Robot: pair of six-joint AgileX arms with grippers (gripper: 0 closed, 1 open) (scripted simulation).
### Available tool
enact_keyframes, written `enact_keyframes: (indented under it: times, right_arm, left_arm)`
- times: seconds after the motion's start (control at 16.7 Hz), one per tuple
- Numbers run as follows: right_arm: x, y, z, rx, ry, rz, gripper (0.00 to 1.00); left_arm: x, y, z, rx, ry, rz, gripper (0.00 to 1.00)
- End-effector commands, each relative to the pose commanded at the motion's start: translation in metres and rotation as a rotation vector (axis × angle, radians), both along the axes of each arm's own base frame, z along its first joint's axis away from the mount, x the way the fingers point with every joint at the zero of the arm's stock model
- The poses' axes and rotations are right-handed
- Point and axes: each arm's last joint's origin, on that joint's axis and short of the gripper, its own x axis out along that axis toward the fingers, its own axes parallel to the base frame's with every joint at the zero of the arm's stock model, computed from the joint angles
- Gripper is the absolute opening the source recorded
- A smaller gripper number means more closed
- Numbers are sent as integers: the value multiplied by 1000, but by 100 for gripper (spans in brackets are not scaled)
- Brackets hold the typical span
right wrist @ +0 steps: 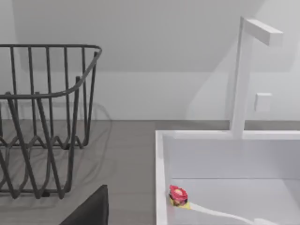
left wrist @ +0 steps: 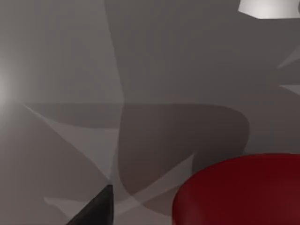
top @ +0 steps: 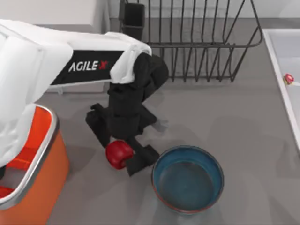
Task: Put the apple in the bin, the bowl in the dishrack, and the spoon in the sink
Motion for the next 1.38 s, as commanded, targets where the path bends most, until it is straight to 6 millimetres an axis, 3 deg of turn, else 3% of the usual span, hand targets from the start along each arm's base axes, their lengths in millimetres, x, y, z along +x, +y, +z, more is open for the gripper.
enact_keyframes:
  times: [0.6, 1.08, 1.38]
  right_arm:
    - [0, 0, 0, 0, 0, 0, 100]
    - [0, 0, 0, 0, 0, 0, 100]
    - [0, 0, 0, 0, 0, 0, 100]
  left_arm:
    - [0, 0, 0, 0, 0, 0, 2]
    - [0, 0, 0, 0, 0, 0, 0]
    - [4, -3, 28, 0, -26, -19, 0]
